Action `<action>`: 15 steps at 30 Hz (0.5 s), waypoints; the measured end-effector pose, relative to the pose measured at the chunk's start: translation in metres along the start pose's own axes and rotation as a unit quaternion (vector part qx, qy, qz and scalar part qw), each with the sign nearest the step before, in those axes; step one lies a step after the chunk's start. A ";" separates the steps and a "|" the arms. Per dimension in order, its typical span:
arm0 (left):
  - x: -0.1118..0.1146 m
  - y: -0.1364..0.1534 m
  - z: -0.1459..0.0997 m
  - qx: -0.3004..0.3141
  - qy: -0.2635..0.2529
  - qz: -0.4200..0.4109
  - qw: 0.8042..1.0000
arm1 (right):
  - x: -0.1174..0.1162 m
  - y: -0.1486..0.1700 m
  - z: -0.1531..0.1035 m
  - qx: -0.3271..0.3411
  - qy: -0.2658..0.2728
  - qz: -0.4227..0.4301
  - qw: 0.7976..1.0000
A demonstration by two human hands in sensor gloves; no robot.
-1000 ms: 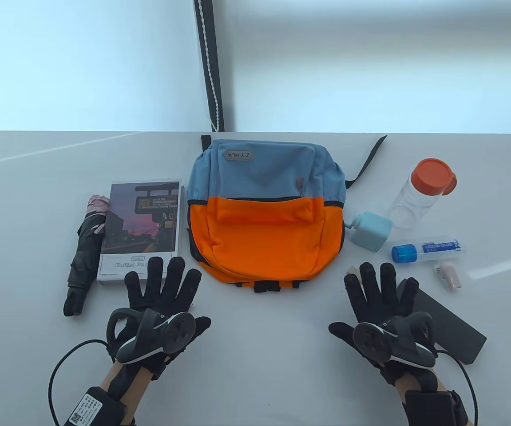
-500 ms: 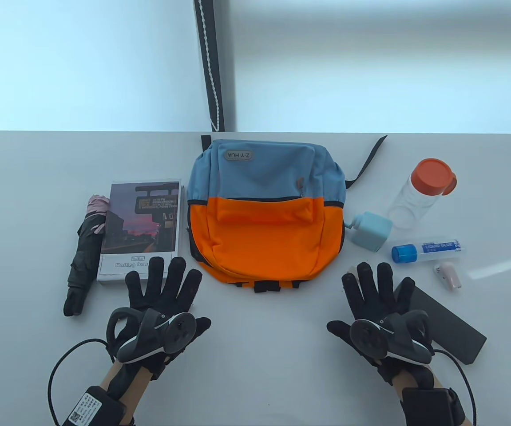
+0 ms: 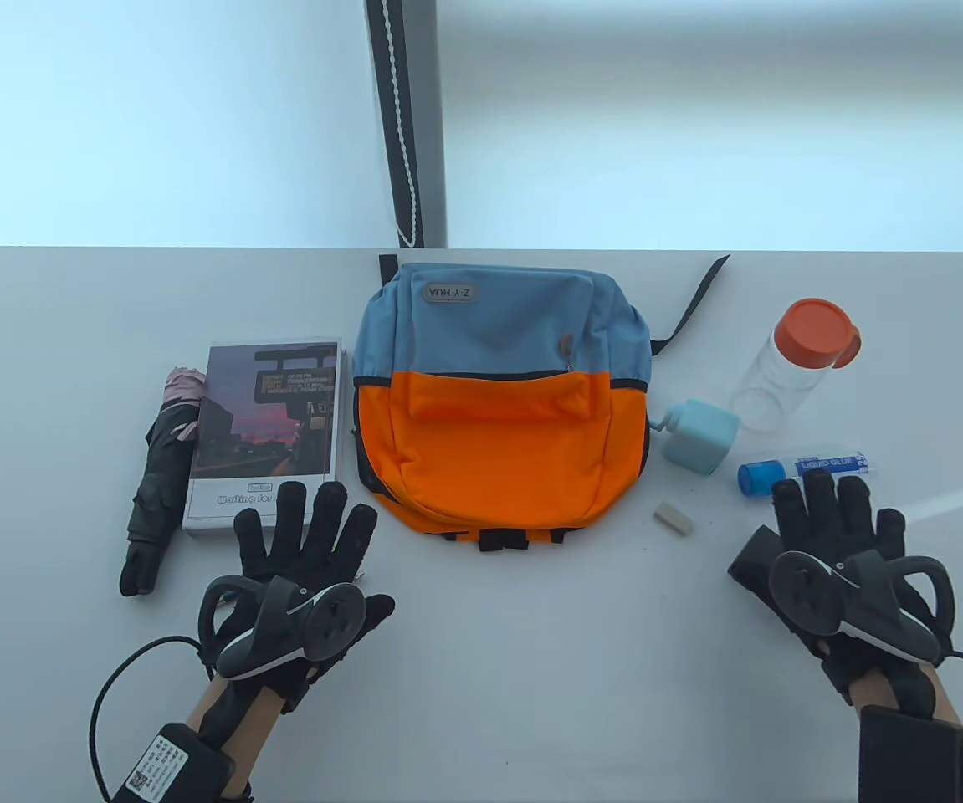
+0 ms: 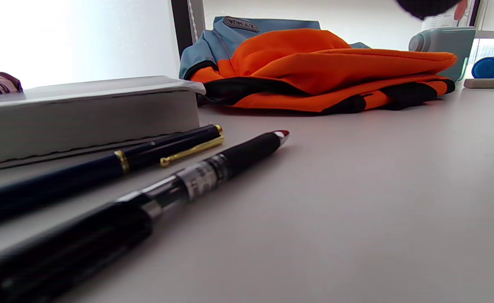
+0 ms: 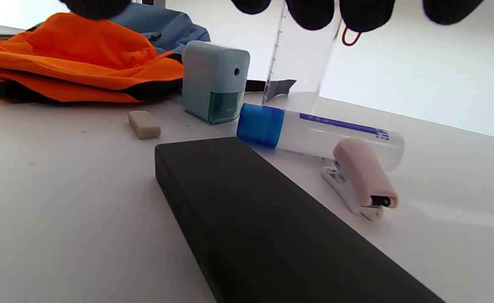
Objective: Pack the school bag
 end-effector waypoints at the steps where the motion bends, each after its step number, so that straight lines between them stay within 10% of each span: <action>1: 0.000 0.000 0.000 0.000 0.000 0.000 1.000 | -0.008 0.009 -0.002 -0.013 -0.014 -0.005 1.000; 15: 0.002 -0.002 0.001 0.002 0.005 0.003 1.000 | -0.071 0.026 -0.002 -0.056 -0.127 -0.028 0.990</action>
Point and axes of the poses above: the tracker on the back of each hand, its own y axis roughly to the little-finger side, its own z axis roughly from the wrist to the fingertips, x = y × z, the point moved 5 cm from there along z, roughly from the wrist to the fingertips, and after that the axes turned 14 degrees about z, right-handed, at the moved point
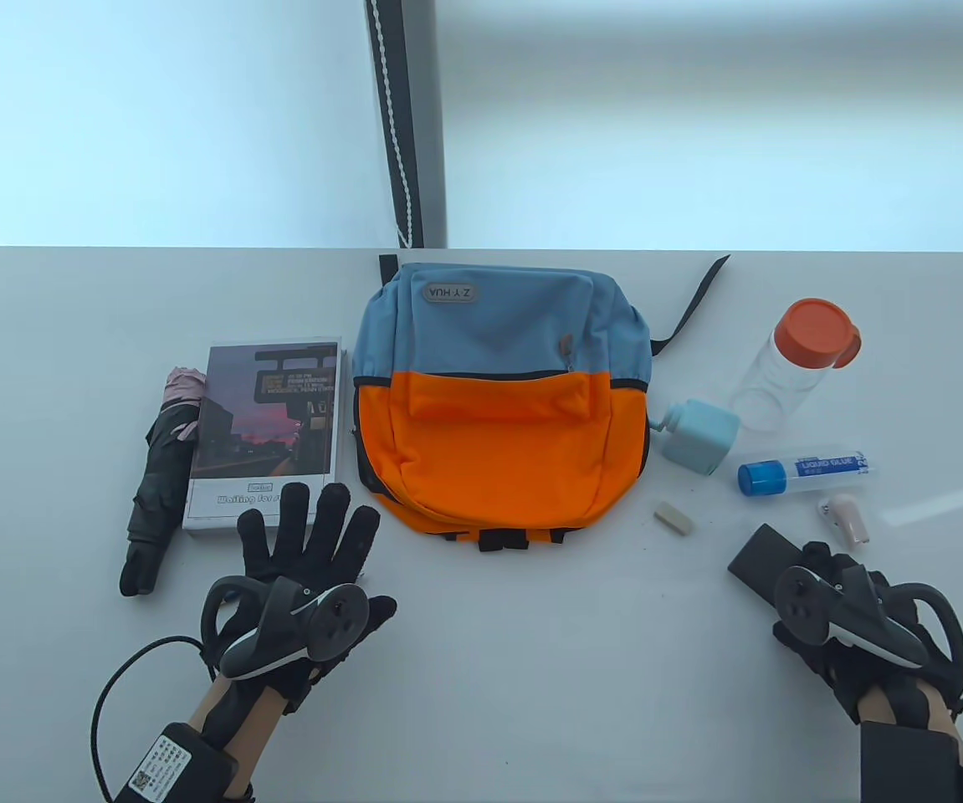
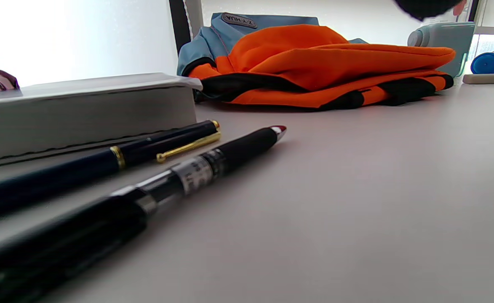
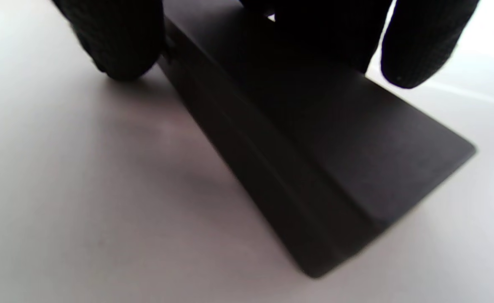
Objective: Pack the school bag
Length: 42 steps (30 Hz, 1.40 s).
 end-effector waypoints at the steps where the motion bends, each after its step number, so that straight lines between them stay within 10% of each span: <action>1: 0.000 0.000 0.000 0.000 0.001 0.000 1.000 | 0.000 0.000 0.000 0.000 0.003 0.012 1.000; 14: 0.004 -0.001 0.002 0.000 0.005 0.001 1.000 | 0.032 -0.013 -0.008 0.029 0.097 0.029 0.994; 22: 0.004 0.000 0.001 -0.001 0.000 0.000 1.000 | 0.077 -0.127 -0.015 0.163 0.124 -0.014 0.979; 31: 0.004 -0.004 0.001 0.010 -0.012 -0.005 1.000 | 0.049 -0.250 -0.011 0.296 0.113 -0.032 0.948; 42: 0.008 -0.022 0.004 0.046 -0.004 0.007 0.999 | 0.024 -0.289 -0.011 0.337 0.141 -0.062 0.929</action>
Point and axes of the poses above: the tracker on the back of each hand, its own y axis roughly to the little-finger side, its own z axis roughly from the wrist to the fingertips, x = y × z, the point moved 5 cm from there along z, roughly from the wrist to the fingertips, and after that the axes turned 14 degrees about z, right-handed, at the moved point
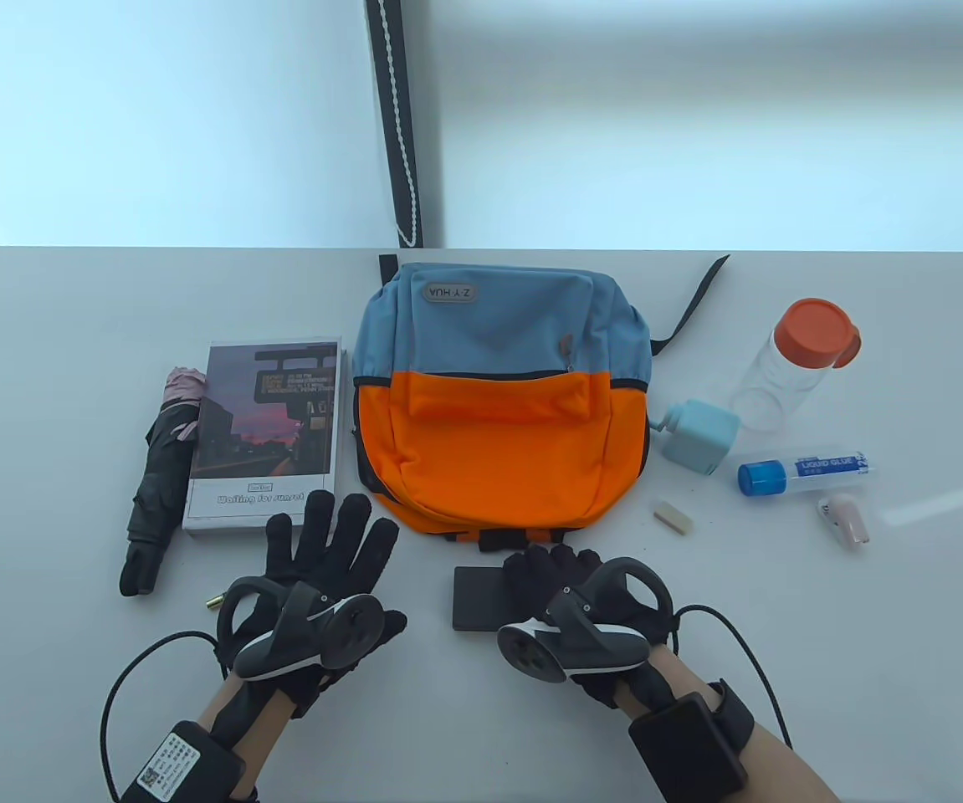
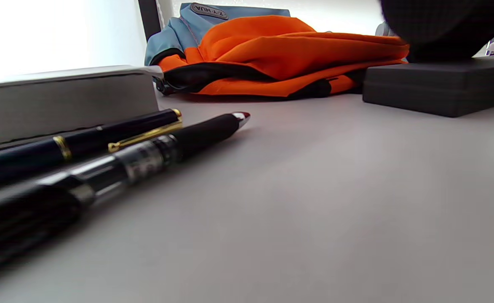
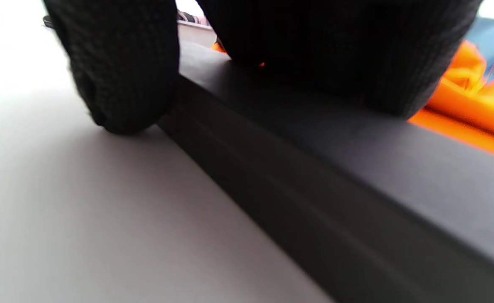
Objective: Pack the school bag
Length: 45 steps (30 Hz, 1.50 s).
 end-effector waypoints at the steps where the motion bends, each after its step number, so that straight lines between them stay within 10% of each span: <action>1: 0.000 -0.001 0.000 0.003 0.000 0.000 1.000 | -0.001 0.000 0.000 -0.002 -0.007 0.002 1.000; 10: -0.017 -0.029 0.007 0.045 -0.055 0.013 0.997 | -0.002 -0.001 0.001 0.012 -0.015 -0.002 1.000; 21: -0.009 -0.078 0.046 0.125 -0.002 0.047 0.991 | -0.003 -0.003 0.002 0.019 -0.012 0.004 1.000; 45: -0.015 -0.083 0.059 0.120 -0.028 0.027 0.992 | 0.003 0.003 0.008 0.031 -0.033 0.061 0.997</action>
Point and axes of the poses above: the tracker on the back of each hand, its own y axis roughly to the little-finger side, its own z axis roughly from the wrist to the fingertips, x = y × z, the point moved 5 cm from there along z, roughly from the wrist to the fingertips, and after that the axes turned 14 degrees about z, right-handed, at the moved point
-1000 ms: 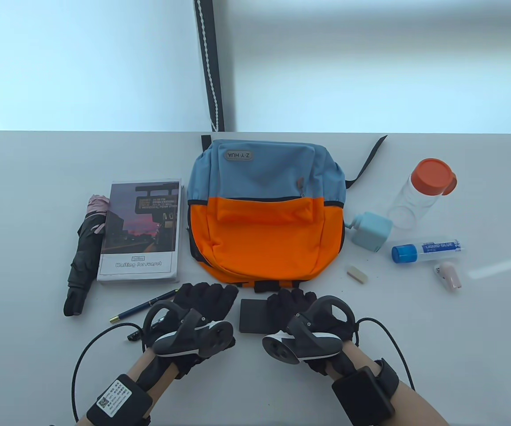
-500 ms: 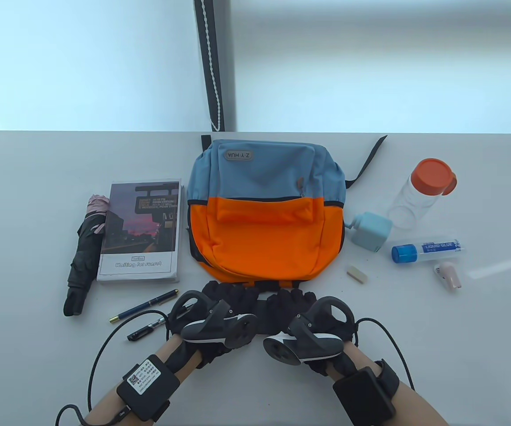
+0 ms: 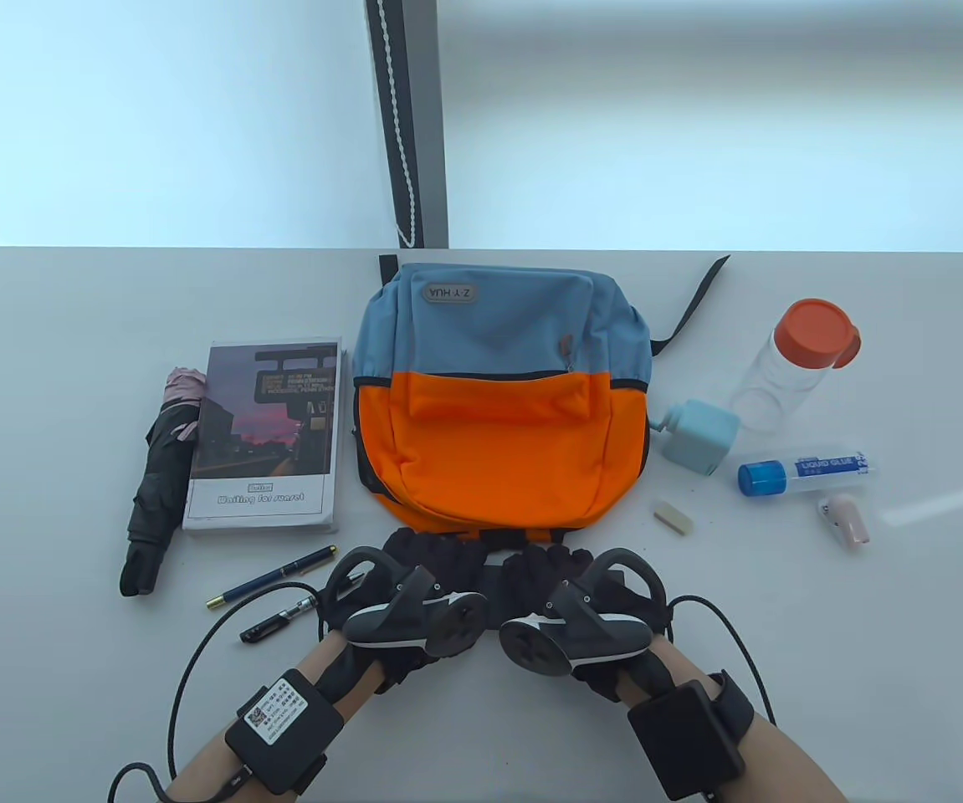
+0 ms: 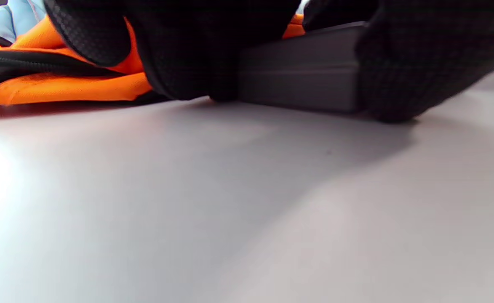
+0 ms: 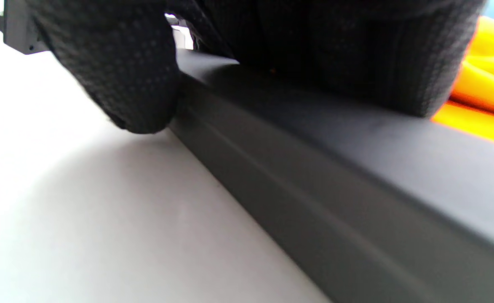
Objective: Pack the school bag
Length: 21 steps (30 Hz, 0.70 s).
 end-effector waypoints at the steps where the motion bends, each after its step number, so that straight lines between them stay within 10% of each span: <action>1: 0.000 0.000 0.000 0.000 0.000 0.001 1.000 | 0.001 0.002 0.000 0.000 -0.001 0.010 1.000; 21: -0.002 0.000 0.004 0.006 0.004 0.005 1.000 | -0.004 0.008 -0.003 0.025 -0.041 -0.004 0.999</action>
Point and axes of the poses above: the tracker on the back of each hand, its own y axis roughly to the little-finger side, its own z axis roughly from the wrist to the fingertips, x = y × z, the point moved 5 cm from there along z, roughly from the wrist to the fingertips, and after that the axes turned 14 degrees about z, right-handed, at the moved point
